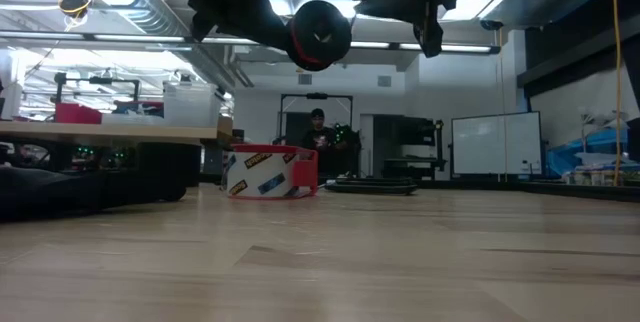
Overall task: Coil cords
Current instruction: Coil the red wire onto the spool
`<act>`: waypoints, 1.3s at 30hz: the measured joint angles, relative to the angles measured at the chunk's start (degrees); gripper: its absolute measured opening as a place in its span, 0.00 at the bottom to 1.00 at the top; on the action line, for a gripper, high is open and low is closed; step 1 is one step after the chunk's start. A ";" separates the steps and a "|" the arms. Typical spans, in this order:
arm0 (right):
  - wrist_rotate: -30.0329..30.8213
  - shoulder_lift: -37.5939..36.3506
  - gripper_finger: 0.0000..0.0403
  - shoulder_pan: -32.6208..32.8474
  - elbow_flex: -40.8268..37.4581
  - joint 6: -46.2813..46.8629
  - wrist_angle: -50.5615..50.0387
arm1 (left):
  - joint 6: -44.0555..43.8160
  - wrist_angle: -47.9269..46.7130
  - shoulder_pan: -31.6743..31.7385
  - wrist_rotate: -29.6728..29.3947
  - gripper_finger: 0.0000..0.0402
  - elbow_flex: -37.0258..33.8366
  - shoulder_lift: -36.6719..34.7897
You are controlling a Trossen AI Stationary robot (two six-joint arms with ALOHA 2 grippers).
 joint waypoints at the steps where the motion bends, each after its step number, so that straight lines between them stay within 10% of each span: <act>1: 0.00 0.00 0.15 0.00 0.00 -0.02 0.00 | 0.00 0.00 -0.16 0.00 0.00 0.00 0.00; 7: 0.00 0.00 0.02 0.00 -0.02 -0.03 1.14 | -0.02 0.74 -0.20 0.00 0.00 0.00 0.00; 39: -1.02 -0.02 0.02 0.00 -0.02 4.56 9.61 | 2.30 13.20 5.89 7.29 0.00 -0.04 1.98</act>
